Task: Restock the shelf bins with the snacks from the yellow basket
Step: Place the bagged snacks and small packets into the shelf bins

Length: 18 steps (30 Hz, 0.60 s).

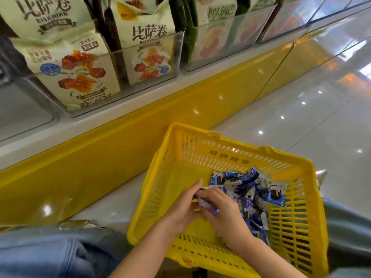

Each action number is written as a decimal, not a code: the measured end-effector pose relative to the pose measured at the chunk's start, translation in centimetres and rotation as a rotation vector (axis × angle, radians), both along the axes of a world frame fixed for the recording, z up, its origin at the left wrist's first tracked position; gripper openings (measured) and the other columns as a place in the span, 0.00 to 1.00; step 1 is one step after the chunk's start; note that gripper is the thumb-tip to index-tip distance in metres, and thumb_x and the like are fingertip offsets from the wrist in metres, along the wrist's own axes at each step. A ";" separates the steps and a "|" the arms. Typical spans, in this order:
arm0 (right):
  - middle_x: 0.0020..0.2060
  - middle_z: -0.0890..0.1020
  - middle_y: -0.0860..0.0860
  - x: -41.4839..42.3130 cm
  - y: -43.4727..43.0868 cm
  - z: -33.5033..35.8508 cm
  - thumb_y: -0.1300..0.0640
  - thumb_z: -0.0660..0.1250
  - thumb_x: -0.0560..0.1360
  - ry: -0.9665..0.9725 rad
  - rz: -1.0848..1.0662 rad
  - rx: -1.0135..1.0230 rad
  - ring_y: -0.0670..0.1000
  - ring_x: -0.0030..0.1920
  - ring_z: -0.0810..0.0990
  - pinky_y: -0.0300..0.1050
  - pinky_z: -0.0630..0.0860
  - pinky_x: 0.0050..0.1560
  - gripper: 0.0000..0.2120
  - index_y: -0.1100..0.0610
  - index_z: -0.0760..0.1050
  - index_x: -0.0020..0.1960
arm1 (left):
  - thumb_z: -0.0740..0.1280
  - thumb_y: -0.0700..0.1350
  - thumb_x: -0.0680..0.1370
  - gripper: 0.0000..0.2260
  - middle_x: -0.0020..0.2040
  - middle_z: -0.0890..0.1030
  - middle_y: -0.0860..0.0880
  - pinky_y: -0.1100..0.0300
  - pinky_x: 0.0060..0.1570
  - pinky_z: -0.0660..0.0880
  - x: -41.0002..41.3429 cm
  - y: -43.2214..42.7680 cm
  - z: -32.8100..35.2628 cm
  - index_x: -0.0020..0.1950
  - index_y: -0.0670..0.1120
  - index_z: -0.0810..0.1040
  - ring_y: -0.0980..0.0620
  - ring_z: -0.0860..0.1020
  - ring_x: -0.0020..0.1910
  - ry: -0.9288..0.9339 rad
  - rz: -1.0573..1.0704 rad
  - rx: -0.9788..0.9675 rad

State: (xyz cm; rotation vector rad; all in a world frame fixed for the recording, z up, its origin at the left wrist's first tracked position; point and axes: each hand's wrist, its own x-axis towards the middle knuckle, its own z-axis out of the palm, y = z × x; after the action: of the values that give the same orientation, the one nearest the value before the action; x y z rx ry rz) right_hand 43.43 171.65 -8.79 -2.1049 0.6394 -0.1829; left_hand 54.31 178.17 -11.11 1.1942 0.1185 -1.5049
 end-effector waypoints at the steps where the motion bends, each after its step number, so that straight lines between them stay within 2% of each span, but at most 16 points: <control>1: 0.50 0.77 0.44 -0.1 0.4 0.0 0.66 0.70 0.71 -0.010 0.043 0.038 0.39 0.50 0.76 0.30 0.72 0.51 0.14 0.53 0.77 0.54 | 0.64 0.50 0.77 0.11 0.36 0.81 0.48 0.61 0.31 0.74 -0.1 0.1 -0.2 0.47 0.44 0.80 0.54 0.80 0.34 -0.016 0.045 -0.002; 4: 0.48 0.79 0.38 -0.9 0.6 -0.1 0.58 0.69 0.74 -0.047 0.043 0.154 0.37 0.50 0.77 0.28 0.72 0.50 0.12 0.43 0.74 0.52 | 0.66 0.40 0.76 0.06 0.38 0.83 0.46 0.61 0.33 0.77 -0.1 0.4 -1.0 0.51 0.41 0.76 0.52 0.81 0.36 -0.088 0.157 0.035; 6: 0.46 0.79 0.36 -1.8 -0.8 -0.9 0.56 0.66 0.76 -0.055 -0.180 0.106 0.37 0.47 0.78 0.28 0.74 0.46 0.11 0.38 0.73 0.50 | 0.66 0.38 0.76 0.08 0.44 0.83 0.44 0.61 0.38 0.78 0.3 0.6 -1.4 0.54 0.41 0.76 0.51 0.81 0.41 -0.103 0.183 0.027; 8: 0.46 0.79 0.37 -3.0 -3.6 -2.6 0.55 0.63 0.77 0.020 -0.440 0.032 0.40 0.48 0.78 0.31 0.74 0.43 0.08 0.43 0.73 0.52 | 0.66 0.37 0.75 0.10 0.49 0.81 0.42 0.57 0.47 0.77 0.7 0.7 -1.8 0.56 0.41 0.75 0.48 0.80 0.46 -0.124 0.189 0.020; 9: 0.50 0.78 0.40 -3.7 -5.2 -3.7 0.55 0.63 0.77 0.118 -0.515 0.006 0.44 0.52 0.78 0.33 0.74 0.46 0.08 0.47 0.72 0.56 | 0.66 0.37 0.75 0.11 0.51 0.80 0.41 0.53 0.52 0.75 0.9 0.6 -1.8 0.57 0.40 0.75 0.46 0.79 0.49 -0.139 0.182 0.016; 11: 0.59 0.74 0.52 -5.1 -8.1 -6.3 0.53 0.64 0.77 0.422 -0.559 -0.028 0.53 0.60 0.74 0.43 0.74 0.55 0.19 0.57 0.67 0.66 | 0.67 0.37 0.74 0.13 0.54 0.80 0.40 0.48 0.58 0.72 1.1 0.5 -2.0 0.58 0.40 0.75 0.43 0.78 0.53 -0.165 0.148 0.011; 13: 0.64 0.70 0.58 -6.2 -9.9 -8.4 0.52 0.65 0.76 0.619 -0.583 0.007 0.58 0.61 0.72 0.51 0.73 0.59 0.27 0.63 0.62 0.69 | 0.68 0.38 0.73 0.14 0.56 0.80 0.40 0.46 0.62 0.71 1.1 0.5 -2.3 0.59 0.42 0.75 0.42 0.77 0.57 -0.186 0.118 0.019; 16: 0.63 0.71 0.60 -6.8 -10.9 -10.7 0.50 0.65 0.76 0.709 -0.574 0.019 0.59 0.59 0.74 0.51 0.75 0.56 0.31 0.65 0.58 0.71 | 0.69 0.42 0.73 0.16 0.58 0.79 0.41 0.47 0.63 0.71 0.9 0.3 -2.8 0.60 0.46 0.74 0.44 0.77 0.59 -0.201 0.067 0.023; 18: 0.59 0.74 0.61 -6.4 -11.2 -11.5 0.49 0.64 0.76 0.751 -0.573 0.006 0.59 0.54 0.78 0.50 0.77 0.48 0.33 0.66 0.54 0.72 | 0.68 0.41 0.74 0.16 0.58 0.79 0.42 0.49 0.63 0.71 0.8 0.0 -3.0 0.61 0.46 0.72 0.45 0.77 0.58 -0.221 0.020 0.031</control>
State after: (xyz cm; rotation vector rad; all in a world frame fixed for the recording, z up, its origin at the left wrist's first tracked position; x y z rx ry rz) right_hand 37.05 160.43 -20.28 -1.9005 1.6764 0.3171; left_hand 55.08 178.17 -14.14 1.3718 0.0051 -1.3477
